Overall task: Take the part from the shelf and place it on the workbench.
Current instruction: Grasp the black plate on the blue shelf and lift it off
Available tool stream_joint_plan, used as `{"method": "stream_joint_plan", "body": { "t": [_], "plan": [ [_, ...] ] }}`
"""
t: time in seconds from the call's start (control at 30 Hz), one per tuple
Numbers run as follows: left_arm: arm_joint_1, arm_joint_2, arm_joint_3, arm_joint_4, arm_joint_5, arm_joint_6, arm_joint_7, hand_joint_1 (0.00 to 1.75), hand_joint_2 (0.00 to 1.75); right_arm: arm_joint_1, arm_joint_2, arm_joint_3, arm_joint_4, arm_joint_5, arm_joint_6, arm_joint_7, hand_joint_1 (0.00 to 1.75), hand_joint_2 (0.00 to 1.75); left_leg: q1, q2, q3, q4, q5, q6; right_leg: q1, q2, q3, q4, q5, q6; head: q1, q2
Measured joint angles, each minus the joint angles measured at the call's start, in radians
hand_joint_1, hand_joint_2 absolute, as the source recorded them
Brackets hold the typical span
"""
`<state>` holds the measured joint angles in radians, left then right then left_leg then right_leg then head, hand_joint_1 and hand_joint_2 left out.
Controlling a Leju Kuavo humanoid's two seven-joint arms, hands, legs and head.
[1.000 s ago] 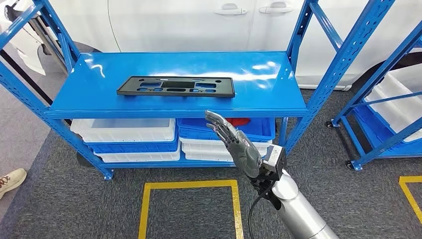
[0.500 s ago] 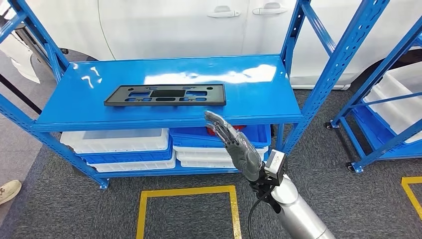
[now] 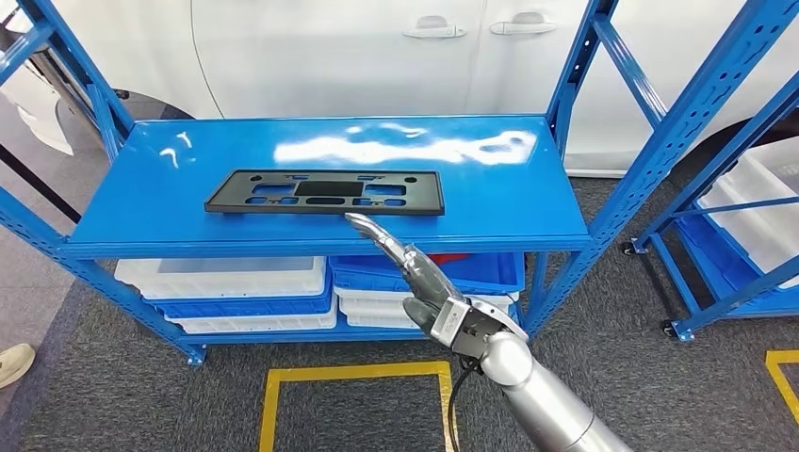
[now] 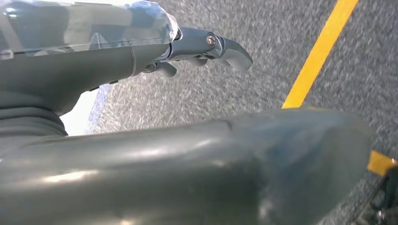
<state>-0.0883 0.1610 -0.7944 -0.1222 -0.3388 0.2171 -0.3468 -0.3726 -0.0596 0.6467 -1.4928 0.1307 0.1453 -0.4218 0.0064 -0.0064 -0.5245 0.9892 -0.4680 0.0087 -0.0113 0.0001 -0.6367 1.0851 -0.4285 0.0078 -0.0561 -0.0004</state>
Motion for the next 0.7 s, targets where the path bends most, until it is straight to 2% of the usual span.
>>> {"method": "stream_joint_plan", "body": {
  "t": [0.03,0.07,0.17,0.2,0.23,0.3,0.33,0.37,0.4,0.43,0.47,0.5,0.53,0.6,0.7],
  "plan": [
    [-0.001,0.000,-0.001,0.000,0.000,0.000,0.000,0.00,0.00,-0.007,0.004,0.006,0.008,0.001,0.000,0.001,0.00,0.00,-0.002,0.000,0.002,0.001,-0.006,-0.005,0.001,-0.001,0.015,-0.042,0.014,-0.005,0.000,0.000],
    [-0.002,0.000,-0.002,0.000,0.000,0.000,0.000,0.00,0.00,-0.012,0.008,0.011,0.015,0.002,-0.001,0.002,0.00,0.00,-0.003,0.000,0.001,0.001,-0.010,-0.011,0.003,-0.002,0.020,-0.058,0.010,-0.011,0.000,0.000],
    [-0.004,0.000,-0.006,0.000,0.000,0.001,0.000,0.00,0.00,-0.025,0.019,0.019,0.030,0.008,-0.002,0.006,0.00,0.00,-0.001,0.001,0.003,0.005,-0.023,-0.029,0.005,0.001,0.027,-0.069,-0.001,-0.032,0.000,0.000],
    [-0.004,0.000,-0.006,0.000,0.000,0.001,0.000,0.00,0.00,-0.033,0.025,0.023,0.038,0.014,-0.003,0.008,0.00,0.00,0.001,0.001,-0.004,0.027,-0.035,-0.034,0.003,0.001,0.033,-0.072,-0.004,-0.039,0.000,0.000],
    [-0.005,0.000,-0.006,0.000,0.000,0.002,0.000,0.00,0.00,-0.044,0.032,0.029,0.050,0.022,-0.005,0.010,0.00,0.00,0.002,0.001,-0.025,0.073,-0.056,-0.039,0.002,0.001,0.041,-0.075,-0.007,-0.045,0.000,0.000],
    [-0.005,0.000,-0.007,0.000,0.000,0.003,0.001,0.00,0.00,-0.068,0.049,0.045,0.083,0.039,-0.010,0.014,0.00,0.00,0.004,0.001,-0.107,0.220,-0.108,-0.047,0.004,0.002,0.053,-0.076,-0.017,-0.052,0.000,0.000],
    [-0.004,-0.001,-0.007,0.000,0.000,0.003,0.001,0.00,0.00,-0.077,0.057,0.053,0.101,0.046,-0.012,0.016,0.00,0.00,0.004,0.001,-0.150,0.284,-0.122,-0.049,0.005,0.002,0.060,-0.076,-0.024,-0.053,0.000,0.000],
    [-0.003,-0.001,-0.007,0.000,0.000,0.003,0.001,0.00,0.00,-0.083,0.065,0.061,0.116,0.050,-0.014,0.016,0.00,0.00,0.004,0.001,-0.178,0.313,-0.115,-0.049,0.007,0.003,0.068,-0.076,-0.030,-0.054,0.000,0.000],
    [-0.003,-0.002,-0.007,0.000,0.000,0.003,0.001,0.00,0.00,-0.088,0.071,0.067,0.129,0.053,-0.015,0.017,0.00,0.00,0.004,0.001,-0.184,0.298,-0.084,-0.047,0.008,0.003,0.079,-0.076,-0.037,-0.054,0.000,0.000],
    [-0.002,-0.002,-0.007,0.000,0.000,0.003,0.001,0.00,0.00,-0.094,0.077,0.073,0.139,0.054,-0.017,0.017,0.00,0.00,0.004,0.001,-0.171,0.243,-0.036,-0.042,0.010,0.003,0.090,-0.076,-0.045,-0.053,0.000,0.000],
    [-0.001,-0.002,-0.007,0.001,0.000,0.003,0.001,0.00,0.00,-0.100,0.083,0.077,0.148,0.055,-0.018,0.018,0.00,0.00,0.002,0.001,-0.147,0.166,0.016,-0.035,0.011,0.003,0.100,-0.077,-0.053,-0.052,0.000,0.000],
    [-0.001,-0.001,-0.007,0.001,0.000,0.003,0.001,0.00,0.00,-0.107,0.087,0.082,0.157,0.055,-0.018,0.018,0.00,0.00,-0.002,0.001,-0.121,0.097,0.052,-0.027,0.013,0.003,0.108,-0.077,-0.061,-0.050,0.000,0.000],
    [-0.001,0.000,-0.007,0.002,0.000,0.003,0.001,0.00,0.00,-0.113,0.091,0.085,0.164,0.055,-0.019,0.018,0.00,0.00,-0.005,0.001,-0.103,0.047,0.072,-0.020,0.015,0.004,0.111,-0.077,-0.066,-0.047,0.000,0.000],
    [0.000,0.001,-0.007,0.003,0.000,0.004,0.002,0.00,0.00,-0.120,0.094,0.091,0.177,0.056,-0.019,0.019,0.00,0.00,-0.011,0.000,-0.091,0.017,0.067,-0.012,0.015,0.006,0.110,-0.078,-0.072,-0.037,0.000,0.000],
    [0.001,0.001,-0.007,0.004,0.000,0.005,0.003,0.00,0.00,-0.128,0.100,0.094,0.184,0.057,-0.019,0.019,0.00,0.00,-0.004,0.000,-0.075,-0.001,0.062,0.001,0.016,0.006,0.109,-0.061,-0.090,-0.020,0.000,0.000]
  ]
}}
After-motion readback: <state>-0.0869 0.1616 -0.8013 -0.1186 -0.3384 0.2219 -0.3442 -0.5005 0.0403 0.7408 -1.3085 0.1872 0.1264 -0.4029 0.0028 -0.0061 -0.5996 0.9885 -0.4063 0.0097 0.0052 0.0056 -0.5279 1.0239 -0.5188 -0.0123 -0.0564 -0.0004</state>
